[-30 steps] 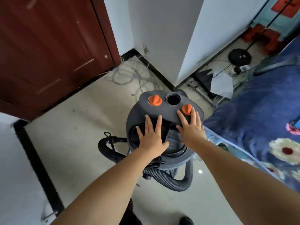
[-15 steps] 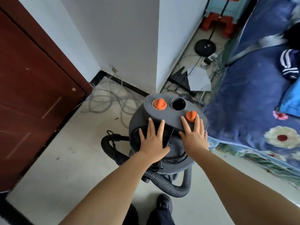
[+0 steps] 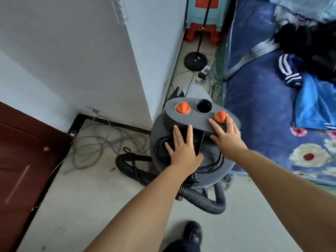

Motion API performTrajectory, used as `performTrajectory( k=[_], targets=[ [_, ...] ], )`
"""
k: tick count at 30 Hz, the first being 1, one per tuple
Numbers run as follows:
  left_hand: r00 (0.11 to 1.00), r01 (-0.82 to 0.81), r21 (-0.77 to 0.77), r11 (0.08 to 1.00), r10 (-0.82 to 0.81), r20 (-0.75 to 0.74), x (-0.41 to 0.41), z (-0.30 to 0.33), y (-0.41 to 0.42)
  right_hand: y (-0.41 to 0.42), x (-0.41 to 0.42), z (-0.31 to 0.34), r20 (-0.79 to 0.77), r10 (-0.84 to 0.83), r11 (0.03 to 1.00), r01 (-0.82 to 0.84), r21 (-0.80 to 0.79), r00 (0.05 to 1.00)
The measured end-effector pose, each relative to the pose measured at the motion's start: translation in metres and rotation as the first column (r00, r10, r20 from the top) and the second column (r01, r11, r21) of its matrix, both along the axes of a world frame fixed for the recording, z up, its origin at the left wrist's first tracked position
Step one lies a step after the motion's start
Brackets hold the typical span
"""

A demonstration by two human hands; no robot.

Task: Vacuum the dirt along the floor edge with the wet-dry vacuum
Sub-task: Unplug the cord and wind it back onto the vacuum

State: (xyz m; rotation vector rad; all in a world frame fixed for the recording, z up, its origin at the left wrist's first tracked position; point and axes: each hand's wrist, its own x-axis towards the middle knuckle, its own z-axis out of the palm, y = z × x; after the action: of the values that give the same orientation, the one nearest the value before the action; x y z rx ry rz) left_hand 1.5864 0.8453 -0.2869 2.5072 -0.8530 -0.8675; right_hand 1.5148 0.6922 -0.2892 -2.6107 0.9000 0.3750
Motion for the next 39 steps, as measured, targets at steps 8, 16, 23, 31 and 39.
performTrajectory(
  k=[8,16,23,31,39],
  targets=[
    [0.992,-0.125,-0.014,0.992,0.125,0.015,0.054,-0.001,-0.064,-0.070,0.072,0.001,-0.006,0.064,0.995,-0.063,0.074,0.998],
    [0.996,-0.079,-0.042,0.996,0.081,0.045,0.108,-0.002,-0.129,-0.131,0.117,0.002,0.004,-0.001,0.998,0.001,0.064,1.000],
    [0.996,-0.086,-0.091,0.992,0.088,0.026,0.110,0.000,-0.129,-0.133,0.119,0.003,0.011,0.000,0.998,-0.001,0.069,1.000],
    [0.972,-0.219,-0.216,0.951,0.231,0.031,0.092,-0.010,-0.129,-0.139,0.116,0.002,0.022,0.108,0.993,-0.109,0.051,0.994],
    [0.960,-0.271,-0.204,0.941,0.279,0.012,0.062,-0.011,-0.126,-0.137,0.098,0.008,-0.027,0.182,0.983,-0.181,0.033,0.983]
  ],
)
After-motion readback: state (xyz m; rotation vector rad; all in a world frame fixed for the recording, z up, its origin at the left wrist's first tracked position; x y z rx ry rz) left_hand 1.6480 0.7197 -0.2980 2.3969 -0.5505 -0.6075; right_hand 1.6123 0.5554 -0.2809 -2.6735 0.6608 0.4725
